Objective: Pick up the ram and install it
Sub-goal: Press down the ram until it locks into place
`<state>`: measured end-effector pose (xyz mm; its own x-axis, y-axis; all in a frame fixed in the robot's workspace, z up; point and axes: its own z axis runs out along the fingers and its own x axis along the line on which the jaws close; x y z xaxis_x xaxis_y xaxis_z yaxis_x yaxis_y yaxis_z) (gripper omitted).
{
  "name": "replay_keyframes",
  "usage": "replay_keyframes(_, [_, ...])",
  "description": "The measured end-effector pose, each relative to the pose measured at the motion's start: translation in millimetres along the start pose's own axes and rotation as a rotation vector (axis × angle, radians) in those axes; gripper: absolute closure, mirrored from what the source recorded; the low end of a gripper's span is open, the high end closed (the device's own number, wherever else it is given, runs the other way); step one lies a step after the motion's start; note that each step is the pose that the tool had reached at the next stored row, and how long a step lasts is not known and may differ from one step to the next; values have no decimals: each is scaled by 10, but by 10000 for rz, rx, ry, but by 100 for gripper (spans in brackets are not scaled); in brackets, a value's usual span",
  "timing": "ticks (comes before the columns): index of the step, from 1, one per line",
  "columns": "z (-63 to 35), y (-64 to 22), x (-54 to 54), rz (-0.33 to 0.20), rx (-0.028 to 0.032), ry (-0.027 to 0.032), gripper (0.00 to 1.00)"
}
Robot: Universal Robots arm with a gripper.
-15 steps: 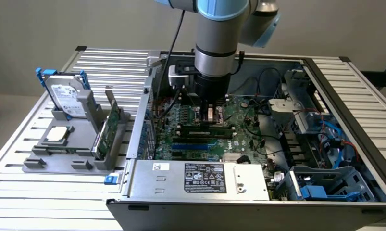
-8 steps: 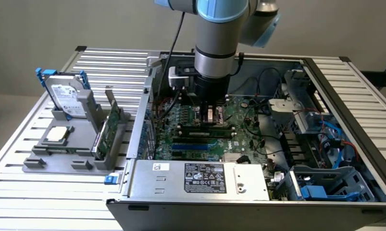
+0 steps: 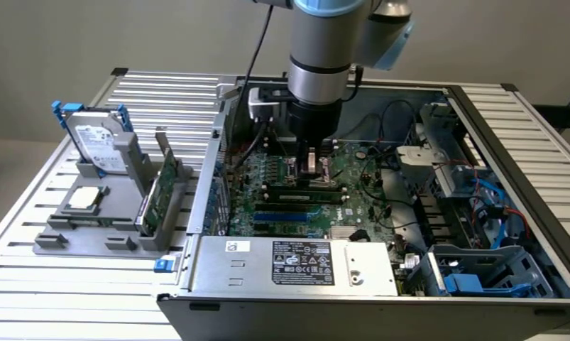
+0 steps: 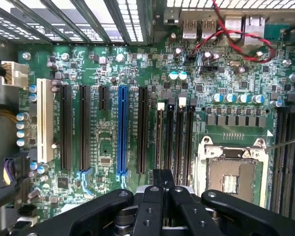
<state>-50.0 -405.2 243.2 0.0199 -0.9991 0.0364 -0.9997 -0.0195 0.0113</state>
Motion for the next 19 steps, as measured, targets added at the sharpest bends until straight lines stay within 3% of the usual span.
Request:
replay_keyframes(8, [-48,-136,11,0,-7,2,89])
replay_keyframes(13, [-160,-145,35,0,-9,2,89])
replay_keyframes(19, [-170,-144,43,1,-56,-1,89])
